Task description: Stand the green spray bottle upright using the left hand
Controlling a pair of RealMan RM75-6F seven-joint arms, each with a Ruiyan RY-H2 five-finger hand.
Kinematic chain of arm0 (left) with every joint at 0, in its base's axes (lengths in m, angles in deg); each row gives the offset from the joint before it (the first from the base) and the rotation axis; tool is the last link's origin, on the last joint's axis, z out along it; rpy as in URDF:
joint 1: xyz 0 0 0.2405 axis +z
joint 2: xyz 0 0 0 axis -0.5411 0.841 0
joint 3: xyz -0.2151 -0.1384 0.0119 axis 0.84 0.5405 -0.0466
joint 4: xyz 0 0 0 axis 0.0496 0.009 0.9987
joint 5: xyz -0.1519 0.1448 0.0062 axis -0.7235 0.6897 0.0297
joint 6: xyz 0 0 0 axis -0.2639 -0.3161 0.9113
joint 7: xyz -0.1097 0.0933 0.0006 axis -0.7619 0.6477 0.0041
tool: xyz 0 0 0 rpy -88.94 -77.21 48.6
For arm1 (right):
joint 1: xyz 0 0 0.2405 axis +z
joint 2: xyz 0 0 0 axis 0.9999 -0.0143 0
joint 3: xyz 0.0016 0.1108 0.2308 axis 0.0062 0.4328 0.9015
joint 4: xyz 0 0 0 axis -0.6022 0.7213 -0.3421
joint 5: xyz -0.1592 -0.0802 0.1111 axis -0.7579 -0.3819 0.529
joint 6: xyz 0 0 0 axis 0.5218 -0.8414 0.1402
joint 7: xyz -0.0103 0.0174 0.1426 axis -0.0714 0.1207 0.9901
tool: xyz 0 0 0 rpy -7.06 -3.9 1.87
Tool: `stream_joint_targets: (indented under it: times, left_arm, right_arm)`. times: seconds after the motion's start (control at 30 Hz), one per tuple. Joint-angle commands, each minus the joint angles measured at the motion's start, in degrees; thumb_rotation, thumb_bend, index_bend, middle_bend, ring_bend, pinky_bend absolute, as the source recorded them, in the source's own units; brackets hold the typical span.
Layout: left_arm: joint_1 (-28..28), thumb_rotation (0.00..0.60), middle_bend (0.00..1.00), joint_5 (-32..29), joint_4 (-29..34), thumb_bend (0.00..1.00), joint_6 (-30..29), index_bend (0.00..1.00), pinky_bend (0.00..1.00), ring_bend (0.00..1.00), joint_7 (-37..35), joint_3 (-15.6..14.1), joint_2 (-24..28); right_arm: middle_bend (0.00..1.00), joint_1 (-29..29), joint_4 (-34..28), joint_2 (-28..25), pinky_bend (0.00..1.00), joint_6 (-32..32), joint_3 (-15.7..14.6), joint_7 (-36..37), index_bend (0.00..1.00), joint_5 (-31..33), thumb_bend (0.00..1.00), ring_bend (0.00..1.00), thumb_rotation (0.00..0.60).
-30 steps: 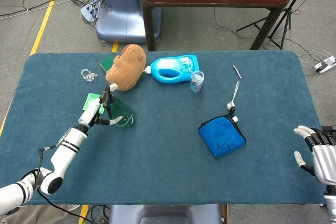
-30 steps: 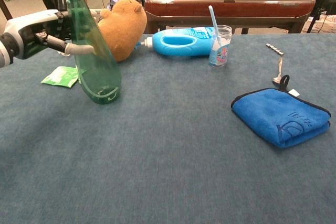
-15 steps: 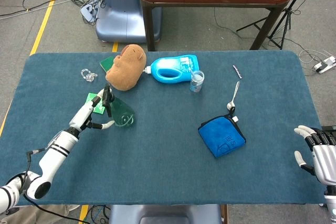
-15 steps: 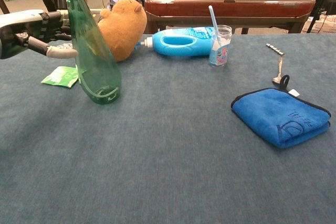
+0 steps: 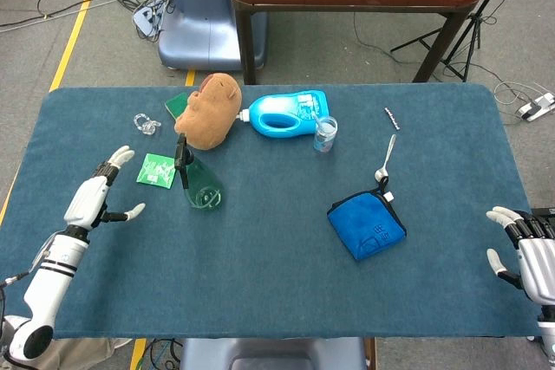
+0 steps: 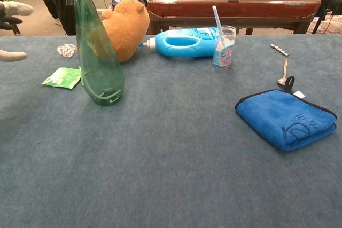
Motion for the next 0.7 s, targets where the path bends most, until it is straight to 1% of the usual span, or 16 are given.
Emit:
stream_joint_targets:
  times: [0.03,0.33,0.47,0.7]
  left_arm:
    - [4.43,0.6,0.0,-2.16,3.35,0.27,-5.48,0.0,0.0,0.0,9.3,-1.78,2.54]
    - [11.35,0.6,0.0,-1.44,9.88,0.27,-13.72,0.0,0.0,0.0,21.18,-5.56,4.77]
    - [13.67,0.6,0.0,0.68,11.82,0.27,-17.21,0.01,0.0,0.0,24.3,-6.68,4.63]
    - [16.43,0.6,0.0,3.9,13.66,0.27,-20.64,0.02,0.0,0.0,27.99,-8.06,3.68]
  right_arm:
    - [0.23,0.26,0.07,-0.3,0.19,0.53,-0.26,0.57,0.26,-0.35,0.35,0.16,0.6]
    - [0.23,1.08,0.52,-0.25,0.19,1.18,-0.82,3.11,0.26,-2.38,0.35,0.16,0.6]
    - [0.23,1.11,0.25,0.07,0.19,0.98,-0.88,2.74,0.26,-2.59,0.35,0.16,0.6]
    - [0.23,0.49,-0.51,0.63,0.19,0.17,-1.05,1.09,0.26,-2.16,0.35,0.16,0.6]
